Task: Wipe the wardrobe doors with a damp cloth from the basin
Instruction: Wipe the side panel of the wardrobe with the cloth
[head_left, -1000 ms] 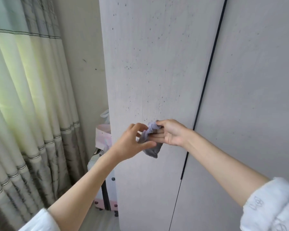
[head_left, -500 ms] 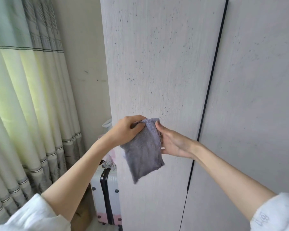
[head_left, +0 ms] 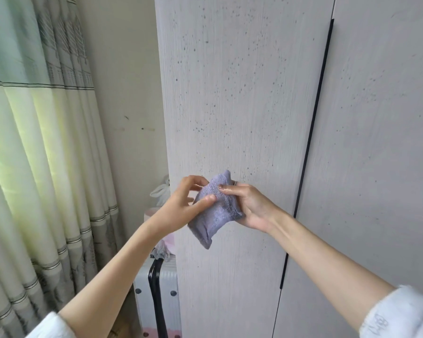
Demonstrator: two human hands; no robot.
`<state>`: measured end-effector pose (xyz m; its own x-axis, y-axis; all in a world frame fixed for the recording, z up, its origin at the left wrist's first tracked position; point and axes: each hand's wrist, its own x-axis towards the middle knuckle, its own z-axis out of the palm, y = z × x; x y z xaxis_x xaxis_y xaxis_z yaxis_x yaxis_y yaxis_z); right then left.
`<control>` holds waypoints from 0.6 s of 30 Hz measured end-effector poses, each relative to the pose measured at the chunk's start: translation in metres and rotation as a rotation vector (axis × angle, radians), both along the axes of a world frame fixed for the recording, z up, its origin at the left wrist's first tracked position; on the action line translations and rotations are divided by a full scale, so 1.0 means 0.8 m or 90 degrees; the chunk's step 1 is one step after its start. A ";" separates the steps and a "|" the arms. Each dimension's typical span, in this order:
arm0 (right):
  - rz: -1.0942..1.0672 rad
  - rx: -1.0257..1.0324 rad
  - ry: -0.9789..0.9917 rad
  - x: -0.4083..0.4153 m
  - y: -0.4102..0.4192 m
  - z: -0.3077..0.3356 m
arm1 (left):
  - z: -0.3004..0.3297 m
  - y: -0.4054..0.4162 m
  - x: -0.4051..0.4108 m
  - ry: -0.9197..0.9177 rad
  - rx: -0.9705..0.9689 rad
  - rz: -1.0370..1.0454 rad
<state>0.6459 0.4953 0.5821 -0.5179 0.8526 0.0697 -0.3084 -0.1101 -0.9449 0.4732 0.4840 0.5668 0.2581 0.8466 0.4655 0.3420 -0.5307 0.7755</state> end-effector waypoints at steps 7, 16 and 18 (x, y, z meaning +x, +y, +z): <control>-0.330 0.219 -0.160 -0.005 0.016 0.018 | 0.027 -0.004 -0.010 -0.045 -0.139 -0.035; -0.395 0.197 -0.165 0.006 0.041 0.036 | 0.060 0.019 0.006 -0.065 -0.143 -0.128; -0.404 0.184 -0.214 0.013 0.049 0.045 | 0.069 0.030 0.024 -0.057 -0.049 -0.049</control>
